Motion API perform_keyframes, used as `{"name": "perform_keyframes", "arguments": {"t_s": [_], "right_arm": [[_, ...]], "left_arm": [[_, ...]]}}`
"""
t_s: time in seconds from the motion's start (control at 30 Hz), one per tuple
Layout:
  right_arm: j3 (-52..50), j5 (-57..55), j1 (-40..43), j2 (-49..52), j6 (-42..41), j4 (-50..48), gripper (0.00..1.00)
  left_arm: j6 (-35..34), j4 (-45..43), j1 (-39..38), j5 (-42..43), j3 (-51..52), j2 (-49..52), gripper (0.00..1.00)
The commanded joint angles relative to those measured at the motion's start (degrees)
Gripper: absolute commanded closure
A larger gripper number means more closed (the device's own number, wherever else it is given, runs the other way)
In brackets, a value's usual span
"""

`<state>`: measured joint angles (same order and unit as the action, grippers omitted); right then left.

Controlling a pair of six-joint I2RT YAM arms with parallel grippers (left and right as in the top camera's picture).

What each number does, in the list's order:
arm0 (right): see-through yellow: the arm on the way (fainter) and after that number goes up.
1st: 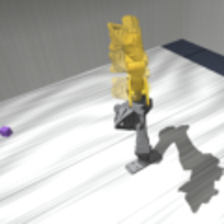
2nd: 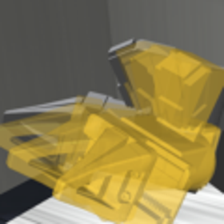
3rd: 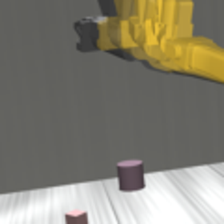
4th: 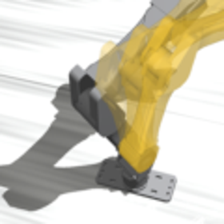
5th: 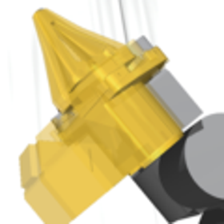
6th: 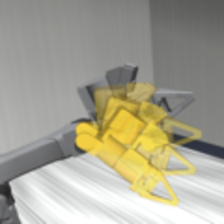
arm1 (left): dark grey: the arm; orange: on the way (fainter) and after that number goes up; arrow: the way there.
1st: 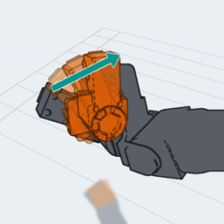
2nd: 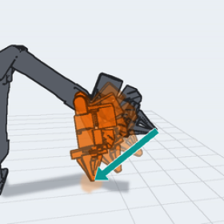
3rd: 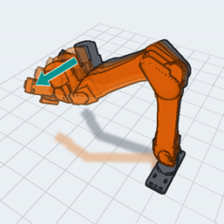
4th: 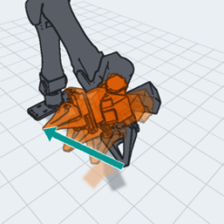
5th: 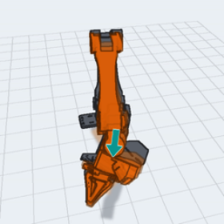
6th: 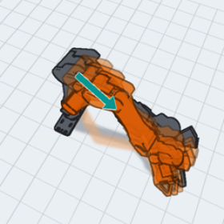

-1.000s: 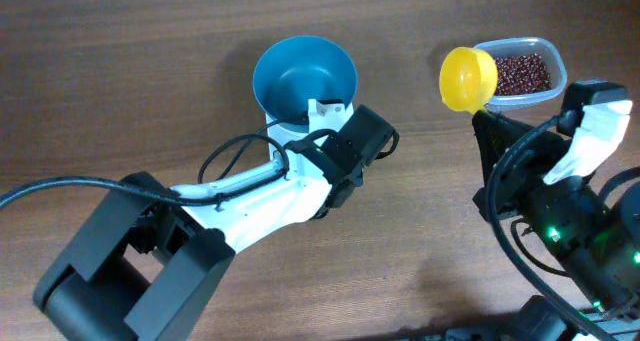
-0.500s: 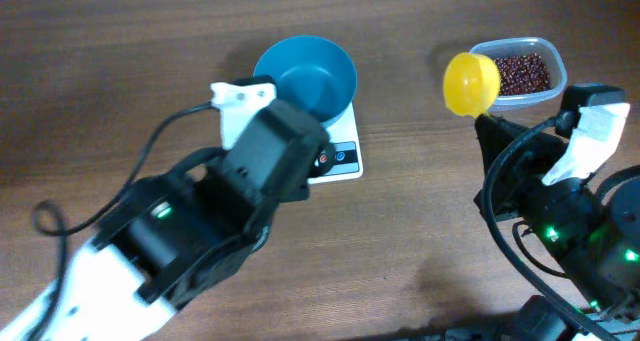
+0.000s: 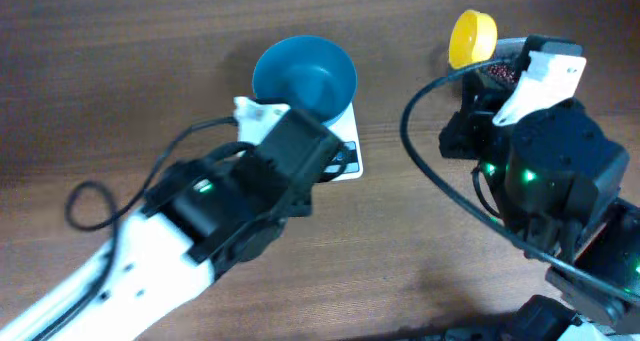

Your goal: Scoop item into bowl and weigh 50g on scale

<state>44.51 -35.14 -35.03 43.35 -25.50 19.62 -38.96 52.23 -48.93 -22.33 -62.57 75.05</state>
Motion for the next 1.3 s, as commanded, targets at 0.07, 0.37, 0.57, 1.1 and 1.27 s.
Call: {"name": "perform_keyframes", "arguments": {"t_s": [0.07,0.37,0.57,1.1,1.27], "right_arm": [[3.74,5.46,7.96,-0.28,-0.2,-0.55,0.96],[5.18,6.21,12.31,-0.28,3.21,-0.61,0.96],[5.18,6.03,12.28,-0.22,3.23,-0.63,0.96],[5.25,6.27,12.28,1.77,3.21,-3.65,0.96],[5.25,6.25,12.28,1.75,3.21,-3.65,0.96]], "left_arm": [[5.88,-7.54,-4.7,1.73,-0.11,15.34,1.0],[9.11,-26.23,-5.03,-2.58,-0.11,32.06,1.0],[12.96,-30.56,-5.01,-9.55,-0.11,33.9,1.0],[16.57,-33.73,-1.09,-4.42,-0.11,33.92,1.0],[16.55,-34.21,-1.09,-4.07,-0.11,34.07,1.0]]}}
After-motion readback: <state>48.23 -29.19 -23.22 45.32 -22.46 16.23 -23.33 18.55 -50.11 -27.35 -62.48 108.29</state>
